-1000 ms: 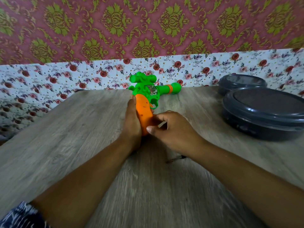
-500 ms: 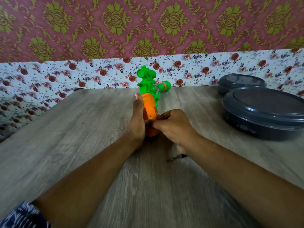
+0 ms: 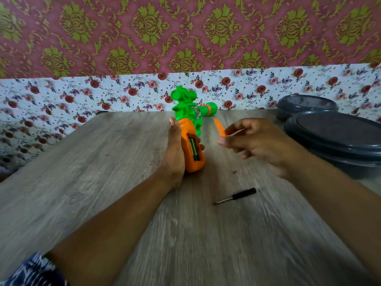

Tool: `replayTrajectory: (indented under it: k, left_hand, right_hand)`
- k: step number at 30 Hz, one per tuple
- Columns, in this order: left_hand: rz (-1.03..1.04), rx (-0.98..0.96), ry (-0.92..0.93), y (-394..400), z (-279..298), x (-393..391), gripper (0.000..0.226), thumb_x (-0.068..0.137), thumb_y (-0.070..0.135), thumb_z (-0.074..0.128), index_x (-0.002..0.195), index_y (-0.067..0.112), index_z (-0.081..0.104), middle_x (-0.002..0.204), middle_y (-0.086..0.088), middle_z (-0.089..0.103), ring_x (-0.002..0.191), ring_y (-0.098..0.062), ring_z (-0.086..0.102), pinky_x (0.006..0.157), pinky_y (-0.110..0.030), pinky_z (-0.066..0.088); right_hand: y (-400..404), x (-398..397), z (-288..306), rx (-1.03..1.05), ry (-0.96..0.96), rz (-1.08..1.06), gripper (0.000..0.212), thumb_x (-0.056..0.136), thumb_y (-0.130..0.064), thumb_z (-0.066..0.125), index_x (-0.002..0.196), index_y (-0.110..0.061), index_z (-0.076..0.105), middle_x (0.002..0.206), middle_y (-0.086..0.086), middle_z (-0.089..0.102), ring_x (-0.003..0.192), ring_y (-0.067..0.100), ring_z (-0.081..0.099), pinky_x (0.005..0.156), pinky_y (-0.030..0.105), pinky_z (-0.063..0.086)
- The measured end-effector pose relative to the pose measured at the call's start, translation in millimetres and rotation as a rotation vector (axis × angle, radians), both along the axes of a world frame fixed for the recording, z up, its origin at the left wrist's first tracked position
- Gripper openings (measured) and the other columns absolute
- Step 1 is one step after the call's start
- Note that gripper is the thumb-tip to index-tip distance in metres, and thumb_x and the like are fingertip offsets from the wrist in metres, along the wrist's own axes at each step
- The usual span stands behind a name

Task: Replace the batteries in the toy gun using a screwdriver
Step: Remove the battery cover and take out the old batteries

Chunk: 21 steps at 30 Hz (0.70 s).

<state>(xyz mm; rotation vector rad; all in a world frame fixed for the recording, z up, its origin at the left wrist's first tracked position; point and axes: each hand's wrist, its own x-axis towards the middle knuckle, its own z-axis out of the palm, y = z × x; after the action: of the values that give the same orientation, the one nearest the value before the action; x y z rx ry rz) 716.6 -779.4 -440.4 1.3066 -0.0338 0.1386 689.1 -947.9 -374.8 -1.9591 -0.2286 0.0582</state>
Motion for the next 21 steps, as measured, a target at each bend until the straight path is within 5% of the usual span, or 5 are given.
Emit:
replayTrajectory:
  k: [3, 5, 11, 17, 21]
  left_hand:
    - [-0.016, -0.026, 0.017, 1.1, -1.4, 1.6, 0.089, 0.082, 0.074, 0.019, 0.138, 0.009, 0.043, 0.093, -0.004, 0.062, 0.078, -0.015, 0.064, 0.065, -0.026, 0.056]
    - [-0.015, -0.011, 0.015, 1.6, -4.7, 4.1, 0.079, 0.090, 0.063, 0.013, 0.142, 0.009, 0.039, 0.098, -0.007, 0.061, 0.080, -0.016, 0.062, 0.064, -0.024, 0.057]
    - [0.006, 0.013, 0.003, 2.0, -3.6, 3.9, 0.083, 0.084, 0.065, 0.020, 0.143, 0.009, 0.035, 0.096, -0.007, 0.061, 0.078, -0.017, 0.063, 0.065, -0.026, 0.057]
    - [0.028, -0.006, 0.019, 0.9, -2.0, 1.9, 0.099, 0.065, 0.071, 0.033, 0.142, 0.009, 0.037, 0.097, -0.007, 0.061, 0.077, -0.016, 0.064, 0.060, -0.025, 0.057]
    - [0.038, 0.005, 0.018, 1.1, -2.4, 1.6, 0.097, 0.067, 0.071, 0.032, 0.142, 0.009, 0.036, 0.099, -0.008, 0.061, 0.077, -0.016, 0.064, 0.059, -0.025, 0.057]
  right_hand:
    - [-24.6, 14.8, -8.6, -0.270, -0.106, -0.110, 0.027, 0.067, -0.020, 0.081, 0.089, -0.011, 0.069, 0.079, 0.004, 0.066, 0.076, 0.018, 0.059, 0.067, 0.028, 0.043]
    - [-33.4, 21.1, -15.7, -0.384, -0.092, -0.121, 0.027, 0.067, -0.020, 0.081, 0.089, -0.010, 0.070, 0.082, 0.008, 0.068, 0.076, 0.020, 0.061, 0.070, 0.030, 0.047]
    - [-33.8, 23.7, -25.8, -0.621, -0.107, -0.084, 0.034, 0.067, -0.023, 0.081, 0.096, -0.008, 0.069, 0.094, 0.006, 0.064, 0.090, 0.019, 0.058, 0.080, 0.030, 0.046]
    - [-32.7, 23.0, -25.1, -0.726, -0.143, -0.054, 0.036, 0.067, -0.029, 0.081, 0.095, -0.013, 0.066, 0.090, 0.000, 0.059, 0.087, 0.016, 0.055, 0.064, 0.025, 0.040]
    - [-33.1, 24.1, -23.6, -0.794, -0.148, -0.018, 0.037, 0.068, -0.031, 0.079, 0.096, -0.012, 0.066, 0.095, 0.003, 0.060, 0.090, 0.018, 0.056, 0.072, 0.029, 0.044]
